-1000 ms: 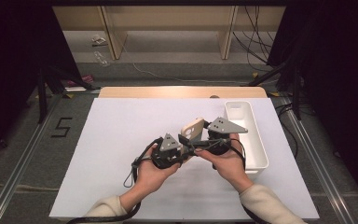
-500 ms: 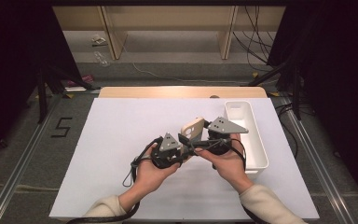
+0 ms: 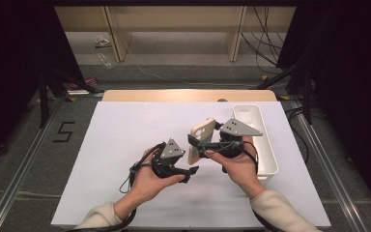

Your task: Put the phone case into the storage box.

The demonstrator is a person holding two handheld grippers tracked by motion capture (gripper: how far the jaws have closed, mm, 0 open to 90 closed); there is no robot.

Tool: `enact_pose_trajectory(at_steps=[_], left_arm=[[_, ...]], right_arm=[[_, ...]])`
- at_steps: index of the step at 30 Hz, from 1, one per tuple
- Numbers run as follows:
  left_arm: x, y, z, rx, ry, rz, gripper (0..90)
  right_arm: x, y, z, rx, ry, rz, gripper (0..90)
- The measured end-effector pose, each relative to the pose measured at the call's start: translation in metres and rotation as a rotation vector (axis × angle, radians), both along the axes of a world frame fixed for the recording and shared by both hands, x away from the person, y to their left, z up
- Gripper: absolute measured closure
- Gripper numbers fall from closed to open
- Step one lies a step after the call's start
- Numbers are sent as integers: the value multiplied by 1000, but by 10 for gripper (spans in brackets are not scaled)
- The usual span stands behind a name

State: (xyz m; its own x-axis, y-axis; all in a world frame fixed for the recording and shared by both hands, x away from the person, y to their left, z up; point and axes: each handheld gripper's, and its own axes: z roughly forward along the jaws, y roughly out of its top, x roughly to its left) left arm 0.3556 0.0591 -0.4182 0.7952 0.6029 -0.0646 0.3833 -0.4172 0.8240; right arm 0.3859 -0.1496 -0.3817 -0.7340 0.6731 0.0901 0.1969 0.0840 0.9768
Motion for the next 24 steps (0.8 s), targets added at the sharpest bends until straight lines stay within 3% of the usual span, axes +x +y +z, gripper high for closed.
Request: enact_pose_trajectory(at_steps=[4, 7, 24], left_arm=[[-4, 5, 2, 43, 5, 8, 0], [-6, 11, 1, 62, 3, 45, 0], [-15, 46, 2, 41, -13, 40, 0]], right_arm=[[1, -2, 1, 1, -1, -5, 131], [2, -3, 1, 3, 1, -7, 131], [4, -9, 5, 4, -5, -20, 131]])
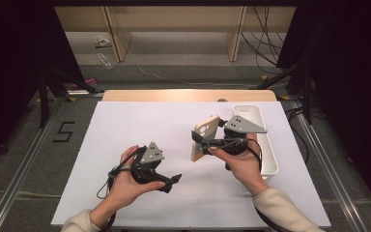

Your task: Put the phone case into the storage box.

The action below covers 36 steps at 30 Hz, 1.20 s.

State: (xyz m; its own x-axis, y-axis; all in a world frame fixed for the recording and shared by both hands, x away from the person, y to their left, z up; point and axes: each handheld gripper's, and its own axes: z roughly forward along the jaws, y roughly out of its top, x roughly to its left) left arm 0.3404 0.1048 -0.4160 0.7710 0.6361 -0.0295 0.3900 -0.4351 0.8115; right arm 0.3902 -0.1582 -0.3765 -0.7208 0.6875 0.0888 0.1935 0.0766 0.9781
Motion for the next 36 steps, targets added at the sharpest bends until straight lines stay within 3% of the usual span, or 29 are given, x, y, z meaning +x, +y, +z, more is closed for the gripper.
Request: enact_pose_trajectory(at_steps=[27, 36], left_arm=[[-8, 43, -2, -5, -18, 56, 0], [-11, 49, -5, 7, -19, 65, 0]], right_arm=[[5, -15, 9, -3, -17, -44, 131], [7, -19, 12, 1, -22, -56, 132]])
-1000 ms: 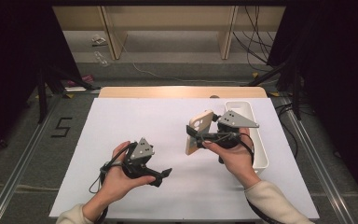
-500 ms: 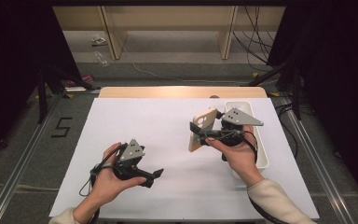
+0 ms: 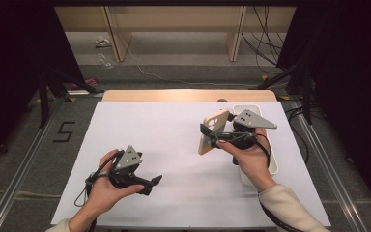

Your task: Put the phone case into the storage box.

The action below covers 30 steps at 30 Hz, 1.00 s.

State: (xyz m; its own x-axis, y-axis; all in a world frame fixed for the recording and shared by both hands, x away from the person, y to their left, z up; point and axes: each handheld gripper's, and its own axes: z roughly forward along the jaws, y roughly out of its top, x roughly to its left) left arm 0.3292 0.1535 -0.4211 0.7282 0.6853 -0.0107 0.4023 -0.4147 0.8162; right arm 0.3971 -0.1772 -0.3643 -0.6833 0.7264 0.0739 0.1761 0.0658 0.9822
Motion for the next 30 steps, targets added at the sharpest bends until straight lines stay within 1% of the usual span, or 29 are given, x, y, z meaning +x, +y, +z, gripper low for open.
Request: enact_pose_trajectory(at_steps=[22, 30], left_arm=[[1, 12, -2, -2, 4, 37, 0], [1, 15, -3, 7, 1, 40, 0]], right_arm=[[5, -20, 12, 22, -22, -54, 132], [6, -25, 16, 31, -26, -71, 133]])
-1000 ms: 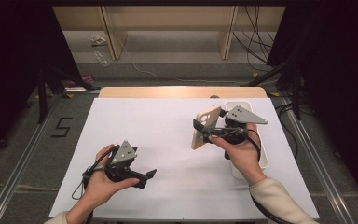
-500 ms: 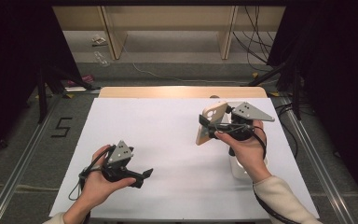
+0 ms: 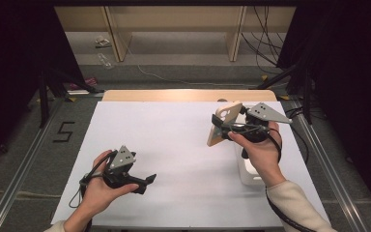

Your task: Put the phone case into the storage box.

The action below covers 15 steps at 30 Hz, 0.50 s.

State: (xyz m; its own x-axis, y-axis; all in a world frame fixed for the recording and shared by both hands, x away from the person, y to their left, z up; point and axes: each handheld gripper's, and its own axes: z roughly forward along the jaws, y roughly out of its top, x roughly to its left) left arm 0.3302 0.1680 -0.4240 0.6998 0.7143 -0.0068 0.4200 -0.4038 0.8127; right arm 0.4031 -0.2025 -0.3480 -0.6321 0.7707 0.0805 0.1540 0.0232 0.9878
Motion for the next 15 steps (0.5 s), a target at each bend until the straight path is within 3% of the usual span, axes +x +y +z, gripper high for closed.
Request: enact_pose_trajectory(at_steps=[15], left_arm=[[1, 0, -2, -1, 0, -1, 0]], right_arm=[[2, -11, 6, 10, -10, -33, 133]])
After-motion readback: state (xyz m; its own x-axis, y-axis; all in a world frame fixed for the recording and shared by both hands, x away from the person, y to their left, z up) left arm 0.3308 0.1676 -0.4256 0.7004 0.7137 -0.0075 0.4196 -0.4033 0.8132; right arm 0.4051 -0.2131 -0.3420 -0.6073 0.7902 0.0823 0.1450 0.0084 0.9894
